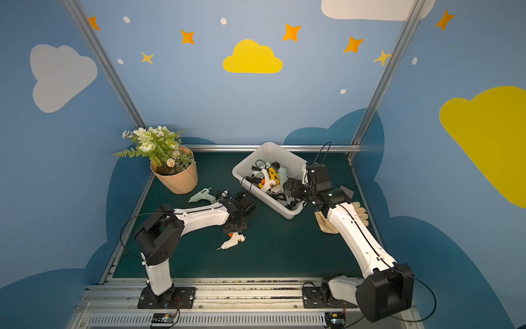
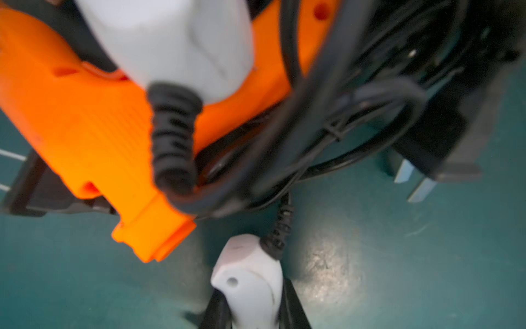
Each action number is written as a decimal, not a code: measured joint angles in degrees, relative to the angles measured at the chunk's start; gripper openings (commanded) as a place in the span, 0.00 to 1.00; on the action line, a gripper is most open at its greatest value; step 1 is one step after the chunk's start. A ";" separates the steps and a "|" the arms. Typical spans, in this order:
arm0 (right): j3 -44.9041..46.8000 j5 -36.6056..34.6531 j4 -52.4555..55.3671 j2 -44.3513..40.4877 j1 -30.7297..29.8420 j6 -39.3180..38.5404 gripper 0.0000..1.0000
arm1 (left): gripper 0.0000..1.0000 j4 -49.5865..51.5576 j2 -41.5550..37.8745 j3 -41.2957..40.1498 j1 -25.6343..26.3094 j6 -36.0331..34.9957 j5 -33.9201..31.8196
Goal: Put the hot melt glue gun into the storage box
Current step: Pick up the hot melt adhesive gun from the center of the board.
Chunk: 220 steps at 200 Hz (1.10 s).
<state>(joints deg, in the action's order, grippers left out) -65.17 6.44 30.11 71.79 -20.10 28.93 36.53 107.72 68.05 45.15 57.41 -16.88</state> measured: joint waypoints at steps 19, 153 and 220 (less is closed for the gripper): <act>0.26 0.09 -0.13 -0.96 -0.04 0.42 0.94 | 0.03 -1.29 -1.03 -1.38 -0.02 0.15 0.37; 3.43 4.90 -0.96 -4.09 -0.35 1.86 0.94 | 0.03 -5.51 -15.65 -5.60 6.05 -6.34 1.11; 5.53 11.89 -5.01 -5.29 -2.60 4.02 0.87 | 0.03 -21.84 -28.87 -19.98 6.27 -14.78 3.87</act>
<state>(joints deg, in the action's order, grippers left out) -59.64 18.33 25.10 66.50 -22.70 32.95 14.70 78.85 48.07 51.42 42.63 -13.02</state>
